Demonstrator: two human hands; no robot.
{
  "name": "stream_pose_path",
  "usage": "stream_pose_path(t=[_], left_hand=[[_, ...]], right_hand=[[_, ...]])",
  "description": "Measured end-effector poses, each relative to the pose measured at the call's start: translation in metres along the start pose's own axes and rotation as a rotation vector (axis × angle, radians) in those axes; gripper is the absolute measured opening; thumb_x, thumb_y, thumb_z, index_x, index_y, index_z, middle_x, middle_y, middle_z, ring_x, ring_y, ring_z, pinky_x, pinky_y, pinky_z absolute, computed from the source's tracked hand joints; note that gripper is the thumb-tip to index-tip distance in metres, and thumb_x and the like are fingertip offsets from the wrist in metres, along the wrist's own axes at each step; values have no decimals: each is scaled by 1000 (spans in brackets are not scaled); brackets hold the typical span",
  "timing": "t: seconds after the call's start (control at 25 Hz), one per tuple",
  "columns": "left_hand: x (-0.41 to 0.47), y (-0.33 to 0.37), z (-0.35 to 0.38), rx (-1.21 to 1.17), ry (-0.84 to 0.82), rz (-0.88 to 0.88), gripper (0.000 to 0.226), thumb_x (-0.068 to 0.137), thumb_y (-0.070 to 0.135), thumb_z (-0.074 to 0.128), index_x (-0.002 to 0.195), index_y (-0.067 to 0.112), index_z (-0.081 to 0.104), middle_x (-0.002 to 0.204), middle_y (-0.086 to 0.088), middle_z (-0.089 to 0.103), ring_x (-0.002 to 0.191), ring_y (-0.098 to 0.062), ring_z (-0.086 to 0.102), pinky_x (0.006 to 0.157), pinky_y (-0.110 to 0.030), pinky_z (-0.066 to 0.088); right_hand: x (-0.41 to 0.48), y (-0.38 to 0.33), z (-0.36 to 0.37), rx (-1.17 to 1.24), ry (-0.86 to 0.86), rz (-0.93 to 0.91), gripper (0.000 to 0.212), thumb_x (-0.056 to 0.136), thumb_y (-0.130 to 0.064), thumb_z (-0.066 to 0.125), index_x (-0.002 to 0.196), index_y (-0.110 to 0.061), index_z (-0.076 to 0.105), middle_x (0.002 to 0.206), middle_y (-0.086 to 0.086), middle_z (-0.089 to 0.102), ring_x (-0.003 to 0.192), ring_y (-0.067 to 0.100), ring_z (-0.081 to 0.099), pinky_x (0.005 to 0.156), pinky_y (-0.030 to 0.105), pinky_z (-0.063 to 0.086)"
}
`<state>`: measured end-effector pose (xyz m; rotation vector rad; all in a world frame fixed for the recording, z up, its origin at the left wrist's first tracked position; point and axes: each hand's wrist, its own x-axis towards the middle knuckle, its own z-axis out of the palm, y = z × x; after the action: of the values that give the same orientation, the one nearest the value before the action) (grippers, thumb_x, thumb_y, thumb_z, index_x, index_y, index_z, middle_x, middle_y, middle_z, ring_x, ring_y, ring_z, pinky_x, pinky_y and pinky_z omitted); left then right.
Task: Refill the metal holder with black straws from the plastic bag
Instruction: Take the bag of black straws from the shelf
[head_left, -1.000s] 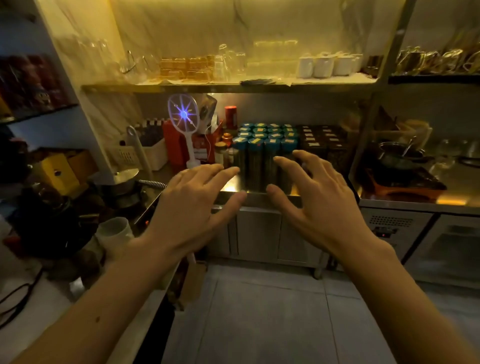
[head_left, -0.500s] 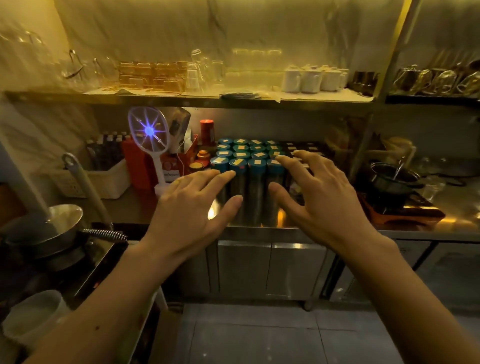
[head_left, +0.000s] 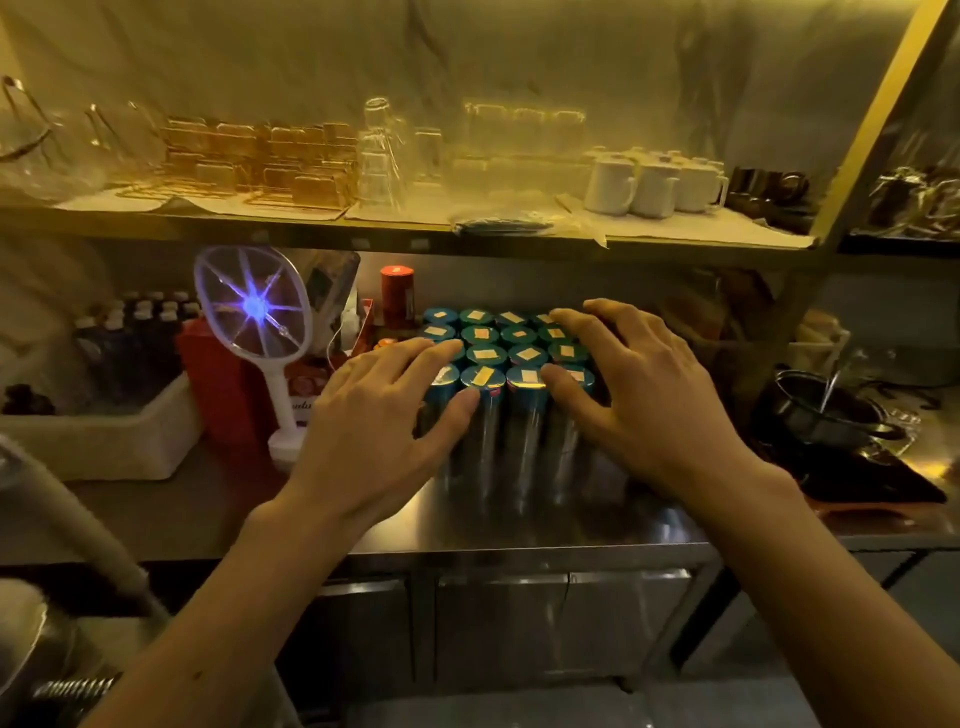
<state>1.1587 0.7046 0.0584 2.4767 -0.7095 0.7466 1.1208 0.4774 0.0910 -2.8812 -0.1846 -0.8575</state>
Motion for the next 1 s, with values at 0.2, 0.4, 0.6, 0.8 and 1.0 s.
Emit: stream_pose_path(t=[0.2, 0.4, 0.6, 0.8, 1.0], left_hand=[[55, -27, 43, 16, 41, 3, 59, 92, 58, 35, 137, 24, 53, 136, -3, 60, 126, -26, 54, 100, -44, 43], [127, -34, 103, 73, 42, 33, 56, 92, 55, 42, 138, 24, 49, 135, -2, 59, 123, -23, 55, 100, -42, 45], [217, -34, 143, 185, 83, 9, 59, 89, 44, 62, 140, 20, 46, 139, -6, 56, 126, -28, 53, 104, -44, 42], [269, -47, 184, 266, 66, -30, 70, 85, 48, 66, 144, 21, 39, 146, -7, 45, 133, -29, 45, 109, -48, 40], [307, -62, 199, 315, 109, -19, 75, 80, 42, 74, 143, 19, 41, 148, -13, 42, 137, -34, 40, 114, -49, 33]], right_hand=[[50, 31, 31, 10, 27, -19, 58, 93, -53, 48, 145, -31, 34, 146, 4, 43, 136, 24, 38, 107, 44, 35], [111, 100, 68, 29, 66, -40, 62, 93, -52, 48, 148, -30, 29, 146, 2, 42, 136, 22, 37, 109, 43, 33], [183, 168, 96, 75, 80, -71, 68, 90, -49, 56, 148, -28, 27, 145, 2, 42, 134, 23, 39, 108, 41, 35], [232, 218, 127, 95, 23, -79, 80, 86, -45, 65, 151, -26, 22, 150, 6, 38, 137, 25, 36, 110, 43, 36], [265, 242, 149, 111, 2, -99, 84, 85, -40, 68, 152, -23, 21, 153, 8, 35, 140, 26, 35, 110, 41, 35]])
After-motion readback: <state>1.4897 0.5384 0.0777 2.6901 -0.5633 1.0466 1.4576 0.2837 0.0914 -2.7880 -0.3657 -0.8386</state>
